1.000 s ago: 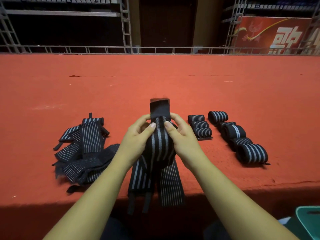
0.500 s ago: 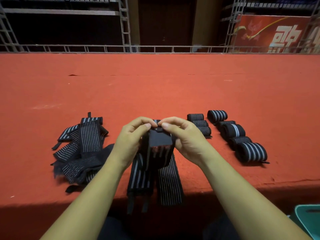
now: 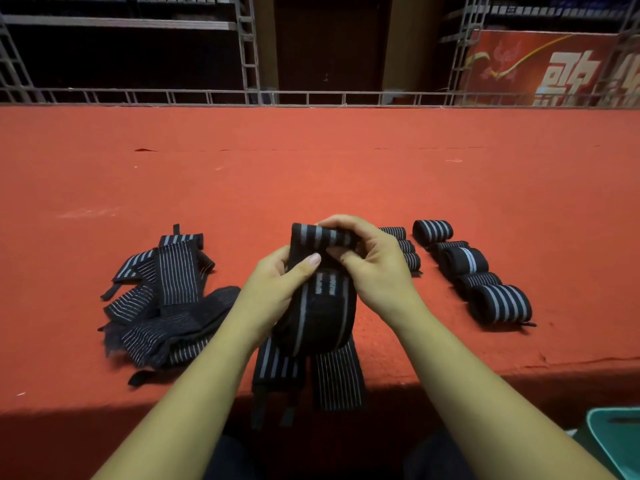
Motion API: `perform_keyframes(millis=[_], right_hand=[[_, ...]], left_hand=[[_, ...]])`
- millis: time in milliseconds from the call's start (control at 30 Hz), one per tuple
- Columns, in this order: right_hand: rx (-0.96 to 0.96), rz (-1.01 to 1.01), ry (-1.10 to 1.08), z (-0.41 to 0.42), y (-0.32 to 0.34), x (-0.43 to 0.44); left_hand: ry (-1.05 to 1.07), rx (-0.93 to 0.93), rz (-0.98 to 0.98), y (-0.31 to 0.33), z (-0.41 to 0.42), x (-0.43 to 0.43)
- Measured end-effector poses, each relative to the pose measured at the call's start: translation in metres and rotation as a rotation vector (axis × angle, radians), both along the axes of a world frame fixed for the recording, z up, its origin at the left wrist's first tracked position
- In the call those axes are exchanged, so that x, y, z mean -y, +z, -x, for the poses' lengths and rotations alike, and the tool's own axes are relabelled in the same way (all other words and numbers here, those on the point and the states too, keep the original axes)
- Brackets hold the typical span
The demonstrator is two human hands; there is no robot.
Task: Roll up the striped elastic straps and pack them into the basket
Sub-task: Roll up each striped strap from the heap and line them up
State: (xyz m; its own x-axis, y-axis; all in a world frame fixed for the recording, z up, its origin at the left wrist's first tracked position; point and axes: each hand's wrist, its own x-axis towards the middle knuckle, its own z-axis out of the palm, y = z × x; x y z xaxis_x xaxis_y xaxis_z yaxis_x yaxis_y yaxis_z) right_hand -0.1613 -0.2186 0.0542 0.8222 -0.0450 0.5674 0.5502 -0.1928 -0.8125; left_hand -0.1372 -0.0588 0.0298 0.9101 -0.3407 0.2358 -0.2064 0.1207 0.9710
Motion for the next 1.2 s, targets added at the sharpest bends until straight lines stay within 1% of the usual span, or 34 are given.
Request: perform_keyframes(millis=[67, 133, 267, 400, 500, 600, 700, 800, 900, 1000, 1100, 1200], right_hand=[[0.039, 0.034, 0.008, 0.002, -0.003, -0.004], [0.022, 0.071, 0.019, 0.005, -0.005, -0.008], [-0.106, 0.121, 0.055, 0.01, -0.003, -0.009], [-0.224, 0.095, 0.073, 0.015, 0.001, -0.011], [-0.208, 0.18, 0.042, 0.017, 0.002, -0.014], [-0.162, 0.217, 0.006, 0.017, 0.004, -0.016], [-0.09, 0.188, -0.061, 0.016, 0.004, -0.016], [-0.065, 0.097, -0.092, 0.015, 0.003, -0.016], [-0.065, 0.008, -0.057, 0.015, 0.003, -0.014], [-0.124, -0.062, 0.026, 0.018, 0.008, -0.015], [-0.152, -0.083, 0.064, 0.021, 0.009, -0.018], [-0.169, -0.13, 0.074, 0.025, 0.013, -0.023]], left_hand=[[0.037, -0.024, 0.063, 0.004, 0.003, 0.003], [0.074, -0.014, 0.08, 0.006, 0.005, 0.003], [0.072, -0.018, 0.134, 0.007, 0.007, -0.001], [0.039, 0.017, 0.191, 0.01, 0.008, -0.002], [0.054, 0.08, 0.161, 0.012, 0.008, -0.001], [0.105, 0.157, 0.084, 0.013, 0.007, -0.002], [0.128, 0.241, -0.014, 0.014, 0.008, -0.001], [0.142, 0.318, -0.105, 0.017, 0.009, -0.001], [0.097, 0.28, -0.087, 0.024, 0.013, 0.0], [0.099, 0.184, -0.039, 0.026, 0.017, 0.004], [0.184, 0.204, -0.078, 0.028, 0.022, 0.011], [0.233, 0.228, -0.016, 0.031, 0.023, 0.013]])
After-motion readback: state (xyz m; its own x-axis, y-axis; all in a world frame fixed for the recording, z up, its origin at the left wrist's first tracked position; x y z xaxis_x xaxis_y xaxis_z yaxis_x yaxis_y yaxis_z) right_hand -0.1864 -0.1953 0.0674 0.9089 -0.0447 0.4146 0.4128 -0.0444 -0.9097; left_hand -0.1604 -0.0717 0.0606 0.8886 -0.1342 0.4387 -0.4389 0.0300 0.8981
